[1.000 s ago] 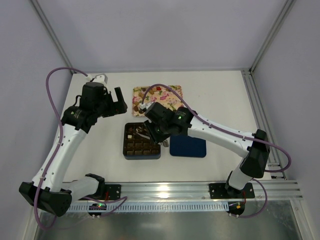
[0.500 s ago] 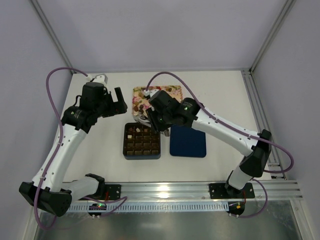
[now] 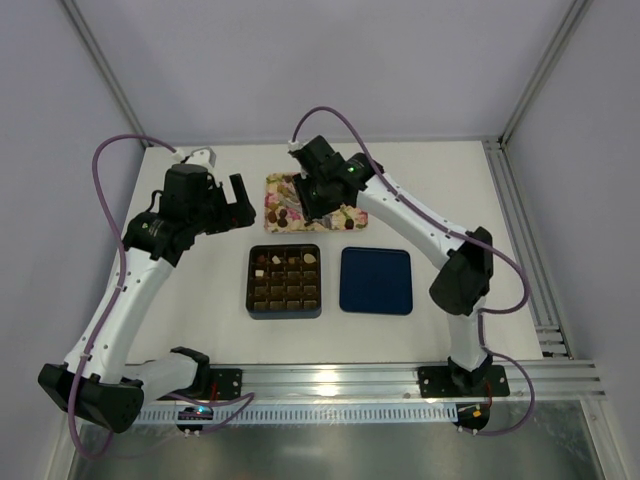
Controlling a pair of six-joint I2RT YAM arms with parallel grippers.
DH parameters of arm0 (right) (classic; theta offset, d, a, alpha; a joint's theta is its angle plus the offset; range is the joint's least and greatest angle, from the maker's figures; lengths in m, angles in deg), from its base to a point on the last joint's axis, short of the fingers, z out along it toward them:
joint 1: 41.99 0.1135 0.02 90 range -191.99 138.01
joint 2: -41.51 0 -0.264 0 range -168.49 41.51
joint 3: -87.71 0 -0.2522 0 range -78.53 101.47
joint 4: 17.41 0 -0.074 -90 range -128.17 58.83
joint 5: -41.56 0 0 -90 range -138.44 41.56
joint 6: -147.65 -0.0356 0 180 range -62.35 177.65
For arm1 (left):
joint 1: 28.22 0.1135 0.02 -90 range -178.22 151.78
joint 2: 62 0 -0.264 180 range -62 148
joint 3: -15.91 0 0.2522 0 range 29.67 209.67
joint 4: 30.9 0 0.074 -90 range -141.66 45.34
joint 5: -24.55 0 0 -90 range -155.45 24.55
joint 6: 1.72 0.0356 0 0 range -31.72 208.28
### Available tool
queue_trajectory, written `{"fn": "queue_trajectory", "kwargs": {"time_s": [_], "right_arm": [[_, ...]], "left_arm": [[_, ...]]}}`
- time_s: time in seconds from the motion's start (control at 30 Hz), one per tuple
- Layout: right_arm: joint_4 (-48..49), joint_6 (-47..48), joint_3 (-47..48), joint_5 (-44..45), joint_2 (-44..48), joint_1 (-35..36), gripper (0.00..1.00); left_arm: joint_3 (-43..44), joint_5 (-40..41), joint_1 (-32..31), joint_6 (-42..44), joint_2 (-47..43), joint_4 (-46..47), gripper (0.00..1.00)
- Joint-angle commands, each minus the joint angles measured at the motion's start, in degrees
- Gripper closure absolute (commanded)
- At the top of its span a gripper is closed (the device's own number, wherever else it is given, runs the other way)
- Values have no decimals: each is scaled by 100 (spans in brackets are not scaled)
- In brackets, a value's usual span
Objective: Pack the chocolate
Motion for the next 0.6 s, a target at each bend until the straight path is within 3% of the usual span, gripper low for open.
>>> {"fn": "queue_trajectory", "kwargs": {"time_s": [0.0,0.57], "right_arm": [[-142,156,702,-171,-371,-8,60],[-45,-29,782,-347,-1005,-25,60]], "left_arm": [[58,-15,35,0,-72,113,3],[40,12,44,88,-46,95,3]]}}
